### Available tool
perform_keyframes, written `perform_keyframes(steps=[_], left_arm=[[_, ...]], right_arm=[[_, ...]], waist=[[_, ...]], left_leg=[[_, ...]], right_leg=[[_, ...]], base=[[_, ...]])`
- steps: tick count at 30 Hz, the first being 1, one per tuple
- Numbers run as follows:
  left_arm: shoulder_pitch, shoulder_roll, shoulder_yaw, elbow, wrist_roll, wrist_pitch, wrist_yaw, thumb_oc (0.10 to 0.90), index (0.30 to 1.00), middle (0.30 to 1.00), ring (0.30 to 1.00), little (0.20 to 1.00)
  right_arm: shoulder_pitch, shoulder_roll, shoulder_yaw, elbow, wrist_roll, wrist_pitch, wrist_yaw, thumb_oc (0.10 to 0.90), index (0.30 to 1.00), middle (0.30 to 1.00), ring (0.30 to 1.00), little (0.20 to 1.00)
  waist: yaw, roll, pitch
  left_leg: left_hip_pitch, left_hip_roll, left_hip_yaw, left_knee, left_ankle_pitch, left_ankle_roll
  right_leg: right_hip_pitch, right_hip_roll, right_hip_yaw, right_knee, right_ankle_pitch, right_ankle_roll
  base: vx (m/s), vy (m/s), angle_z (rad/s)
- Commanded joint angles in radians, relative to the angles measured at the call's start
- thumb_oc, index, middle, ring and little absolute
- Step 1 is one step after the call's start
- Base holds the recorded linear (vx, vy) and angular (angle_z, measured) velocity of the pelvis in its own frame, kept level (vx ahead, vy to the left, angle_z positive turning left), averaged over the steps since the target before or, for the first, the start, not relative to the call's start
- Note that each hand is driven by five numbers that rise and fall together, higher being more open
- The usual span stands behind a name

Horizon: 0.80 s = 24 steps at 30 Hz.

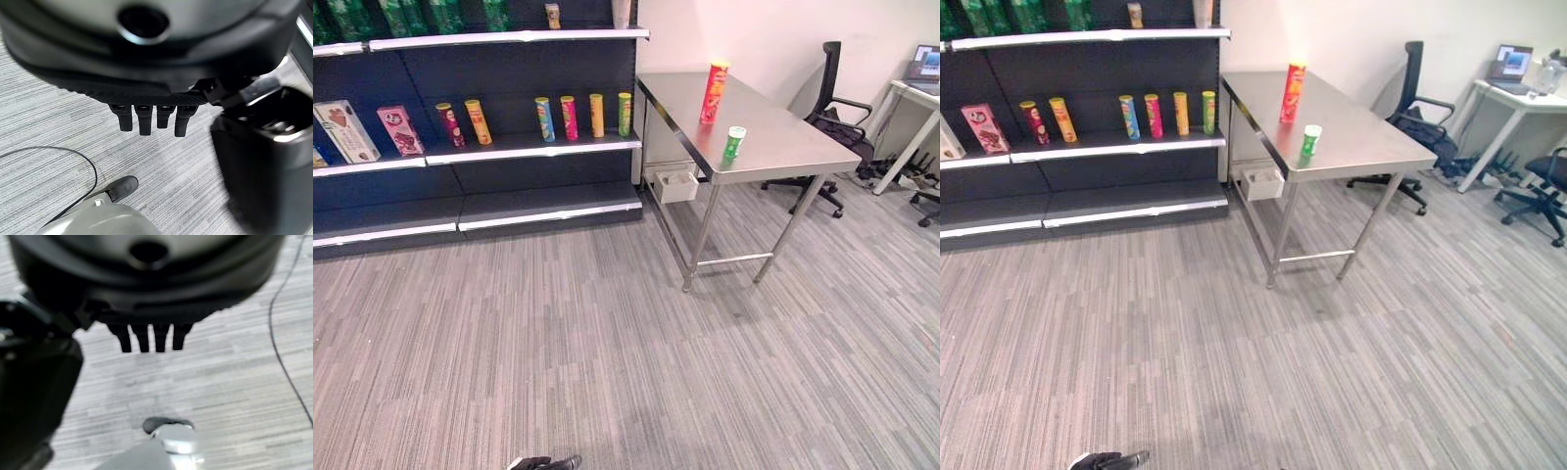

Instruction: Put the goods on the table back onto the shelves and tidy them up.

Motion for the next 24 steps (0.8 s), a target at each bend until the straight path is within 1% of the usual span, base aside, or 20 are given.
perform_keyframes(steps=[1, 8, 15, 17, 18, 19, 21, 22, 24], left_arm=[[-0.066, 0.006, 0.027, 0.004, -0.018, -0.041, -0.002, 0.800, 0.900, 0.900, 0.900, 0.900], [-0.066, 0.001, 0.046, 0.004, -0.044, -0.039, 0.016, 0.800, 0.900, 0.900, 0.900, 0.900], [-0.066, 0.004, 0.045, 0.003, -0.049, -0.038, 0.011, 0.800, 0.900, 0.900, 0.900, 0.900], [-0.085, 0.011, 0.046, -0.011, -0.071, -0.038, 0.016, 0.800, 0.900, 0.900, 0.900, 0.900], [-0.102, 0.016, 0.044, -0.029, -0.091, -0.039, 0.025, 0.800, 0.900, 0.900, 0.900, 0.900], [-0.102, 0.017, 0.044, -0.029, -0.091, -0.039, 0.025, 0.800, 0.900, 0.900, 0.900, 0.900], [-0.105, 0.013, 0.051, -0.052, -0.116, -0.045, 0.040, 0.800, 0.900, 0.900, 0.900, 0.900], [-0.107, 0.011, 0.049, -0.060, -0.120, -0.046, 0.046, 0.800, 0.900, 0.900, 0.900, 0.900], [-0.112, 0.008, 0.047, -0.060, -0.122, -0.046, 0.059, 0.800, 0.900, 0.900, 0.900, 0.900]], right_arm=[[-0.065, -0.055, 0.010, 0.011, 0.021, -0.031, -0.019, 0.800, 0.900, 0.900, 0.900, 0.900], [-0.057, -0.051, 0.011, 0.008, 0.023, -0.029, -0.026, 0.800, 0.900, 0.900, 0.900, 0.900], [-0.065, -0.058, 0.016, 0.017, 0.023, -0.026, -0.016, 0.800, 0.900, 0.900, 0.900, 0.900], [-0.086, -0.061, 0.026, 0.002, 0.031, -0.029, -0.018, 0.800, 0.900, 0.900, 0.900, 0.900], [-0.099, -0.067, 0.035, -0.014, 0.032, -0.033, -0.024, 0.800, 0.900, 0.900, 0.900, 0.900], [-0.099, -0.067, 0.035, -0.014, 0.032, -0.033, -0.024, 0.800, 0.900, 0.900, 0.900, 0.900], [-0.095, -0.070, 0.037, -0.026, 0.036, -0.037, -0.032, 0.800, 0.900, 0.900, 0.900, 0.900], [-0.092, -0.070, 0.035, -0.029, 0.038, -0.038, -0.035, 0.800, 0.900, 0.900, 0.900, 0.900], [-0.091, -0.072, 0.033, -0.032, 0.045, -0.037, -0.041, 0.800, 0.900, 0.900, 0.900, 0.900]], waist=[[-0.001, -0.013, 0.020], [0.002, -0.007, 0.023], [0.006, -0.008, 0.030], [0.007, -0.017, 0.067], [0.010, -0.025, 0.100], [0.010, -0.025, 0.098], [0.019, -0.033, 0.128], [0.021, -0.036, 0.142], [0.019, -0.038, 0.157]], left_leg=[[0.034, -0.005, -0.014, -0.009, -0.078, -0.040], [0.038, -0.002, -0.018, -0.009, -0.075, -0.042], [0.042, 0.004, -0.030, -0.009, -0.074, -0.043], [-0.012, 0.004, -0.034, 0.074, -0.087, -0.044], [-0.086, -0.004, -0.036, 0.184, -0.104, -0.056], [-0.090, -0.004, -0.036, 0.189, -0.106, -0.056], [-0.171, -0.009, -0.036, 0.327, -0.117, -0.066], [-0.217, -0.007, -0.040, 0.394, -0.101, -0.069], [-0.276, 0.003, -0.042, 0.481, -0.072, -0.069]], right_leg=[[0.030, -0.026, -0.003, -0.113, 0.093, 0.102], [0.036, -0.024, -0.008, -0.113, 0.086, 0.099], [0.041, -0.019, -0.007, -0.113, 0.079, 0.093], [0.018, -0.023, -0.001, -0.092, 0.080, 0.084], [-0.015, -0.025, -0.002, -0.059, 0.074, 0.071], [-0.017, -0.025, -0.002, -0.058, 0.074, 0.071], [-0.021, -0.024, -0.007, -0.038, 0.061, 0.052], [-0.022, -0.024, -0.010, -0.028, 0.057, 0.043], [-0.020, -0.020, -0.021, -0.020, 0.043, 0.030]], base=[[0.00, 0.000, 0.00], [0.01, -0.025, 0.01], [0.02, -0.038, 0.00], [-0.12, -0.099, 0.06], [-0.15, -0.082, 0.10], [-0.13, -0.111, 0.15], [-0.04, -0.104, 0.13], [-0.01, -0.097, 0.20], [0.08, -0.084, 0.26]])
